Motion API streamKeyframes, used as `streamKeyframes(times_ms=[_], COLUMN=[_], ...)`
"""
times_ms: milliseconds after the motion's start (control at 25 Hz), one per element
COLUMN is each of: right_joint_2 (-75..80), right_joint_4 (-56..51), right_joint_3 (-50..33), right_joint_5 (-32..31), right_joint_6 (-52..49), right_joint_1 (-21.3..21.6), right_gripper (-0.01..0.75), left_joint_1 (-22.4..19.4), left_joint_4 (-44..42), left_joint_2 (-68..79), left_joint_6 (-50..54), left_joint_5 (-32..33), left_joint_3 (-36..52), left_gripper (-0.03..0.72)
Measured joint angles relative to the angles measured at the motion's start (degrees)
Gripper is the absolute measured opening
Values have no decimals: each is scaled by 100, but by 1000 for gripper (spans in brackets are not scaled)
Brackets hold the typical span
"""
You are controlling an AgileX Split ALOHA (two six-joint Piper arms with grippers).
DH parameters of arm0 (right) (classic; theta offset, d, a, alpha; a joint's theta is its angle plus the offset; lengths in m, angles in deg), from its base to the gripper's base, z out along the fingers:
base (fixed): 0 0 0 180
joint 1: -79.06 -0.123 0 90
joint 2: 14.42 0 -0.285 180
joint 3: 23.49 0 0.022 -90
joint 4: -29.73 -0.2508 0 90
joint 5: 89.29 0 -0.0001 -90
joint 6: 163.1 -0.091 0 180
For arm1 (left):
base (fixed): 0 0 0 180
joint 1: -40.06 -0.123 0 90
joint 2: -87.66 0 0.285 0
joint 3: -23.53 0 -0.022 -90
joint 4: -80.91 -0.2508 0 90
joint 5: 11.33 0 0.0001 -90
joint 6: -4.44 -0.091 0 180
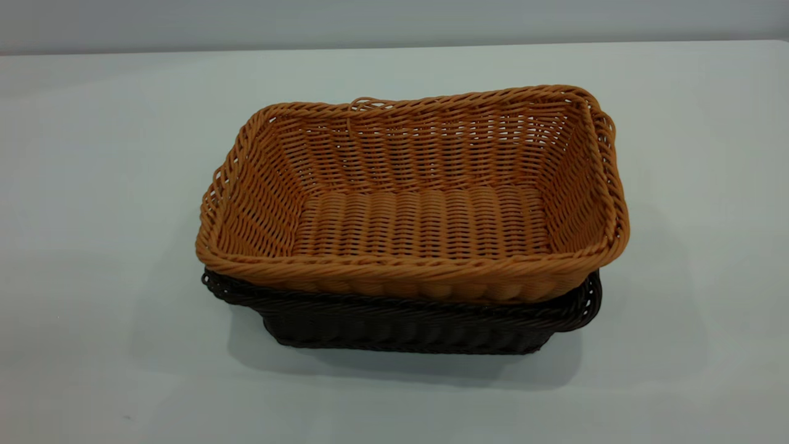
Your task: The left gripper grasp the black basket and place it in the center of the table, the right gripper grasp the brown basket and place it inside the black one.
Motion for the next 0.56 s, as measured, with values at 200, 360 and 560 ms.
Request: streamKeyframes(times_ms=[200,360,560], right_joint_2=[0,0,0], right_joint_4=[0,-6,-12], right_joint_3=[0,0,0], right_joint_5=[5,10,15], right_joint_6=[0,0,-5], right_joint_1=[-156,-156,-156], right_gripper=[592,592,592], left_joint_1=[0,0,0], left_joint_4=[0,0,0], left_joint_2=[0,0,0], left_joint_6=[0,0,0], left_joint_5=[0,0,0], left_joint_3=[0,0,0], left_gripper=[475,475,475])
